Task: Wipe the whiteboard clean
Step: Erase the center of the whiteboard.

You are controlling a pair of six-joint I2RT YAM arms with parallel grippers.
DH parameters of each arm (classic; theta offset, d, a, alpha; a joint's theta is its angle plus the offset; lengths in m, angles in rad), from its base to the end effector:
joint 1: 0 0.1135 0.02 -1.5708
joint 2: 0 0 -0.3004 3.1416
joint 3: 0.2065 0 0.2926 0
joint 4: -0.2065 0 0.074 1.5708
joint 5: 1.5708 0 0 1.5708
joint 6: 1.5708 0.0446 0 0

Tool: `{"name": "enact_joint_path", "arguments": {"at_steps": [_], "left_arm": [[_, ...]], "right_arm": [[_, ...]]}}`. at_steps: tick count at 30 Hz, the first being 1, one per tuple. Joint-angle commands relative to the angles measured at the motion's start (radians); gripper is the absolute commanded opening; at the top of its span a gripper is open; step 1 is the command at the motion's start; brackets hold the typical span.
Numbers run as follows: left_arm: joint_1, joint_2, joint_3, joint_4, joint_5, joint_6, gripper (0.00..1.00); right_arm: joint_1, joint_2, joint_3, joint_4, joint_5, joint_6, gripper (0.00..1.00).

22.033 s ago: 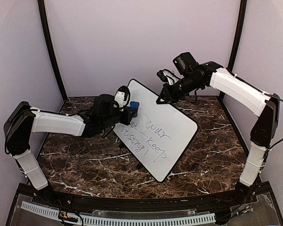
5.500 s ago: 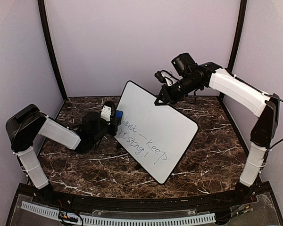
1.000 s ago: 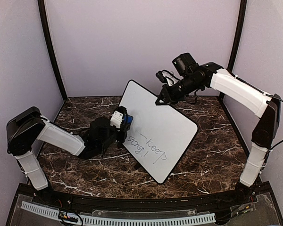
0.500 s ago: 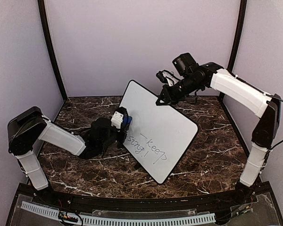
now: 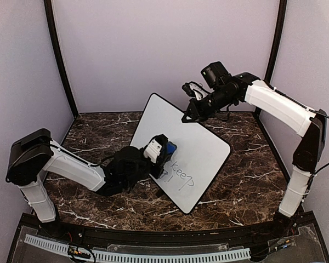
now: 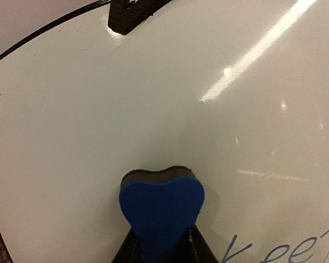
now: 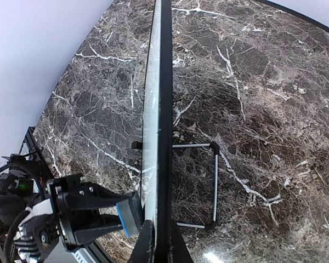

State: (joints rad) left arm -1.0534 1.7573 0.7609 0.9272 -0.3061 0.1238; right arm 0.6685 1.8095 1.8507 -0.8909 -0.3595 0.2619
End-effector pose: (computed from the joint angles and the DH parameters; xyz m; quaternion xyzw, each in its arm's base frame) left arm 0.2085 -0.3392 0.1928 0.3147 0.6587 -0.2026 0.6527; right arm 0.3443 0.2919 0.3902 -0.2476 0.8889 0.3052 0.2352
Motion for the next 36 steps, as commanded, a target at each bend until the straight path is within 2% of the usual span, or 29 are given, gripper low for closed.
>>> {"name": "enact_joint_path", "arguments": {"at_steps": [1, 7, 12, 20, 23, 30, 36], "left_arm": [[-0.060, 0.046, 0.027, -0.112, 0.164, 0.016, 0.00], [-0.083, 0.033, 0.027, -0.100, 0.181, 0.012, 0.00], [-0.067, 0.031, 0.007, -0.067, 0.030, 0.011, 0.00], [0.097, -0.002, -0.030, -0.133, -0.086, -0.071, 0.00], [0.117, 0.012, -0.011, -0.174, -0.132, -0.056, 0.00], [0.111, 0.016, -0.038, -0.161, -0.043, -0.047, 0.00], [0.047, 0.009, -0.066, -0.113, 0.035, -0.009, 0.00]], "right_arm": [[0.052, 0.018, -0.035, -0.012, -0.038, -0.143, 0.00], [0.052, 0.014, -0.039, -0.010, -0.036, -0.141, 0.00], [0.053, 0.011, -0.041, -0.012, -0.034, -0.141, 0.00], [0.054, 0.006, -0.054, -0.004, -0.034, -0.142, 0.00], [0.054, 0.008, -0.053, -0.005, -0.036, -0.142, 0.00], [0.054, 0.011, -0.049, -0.006, -0.038, -0.142, 0.00], [0.054, 0.017, -0.042, -0.008, -0.037, -0.142, 0.00]]}}
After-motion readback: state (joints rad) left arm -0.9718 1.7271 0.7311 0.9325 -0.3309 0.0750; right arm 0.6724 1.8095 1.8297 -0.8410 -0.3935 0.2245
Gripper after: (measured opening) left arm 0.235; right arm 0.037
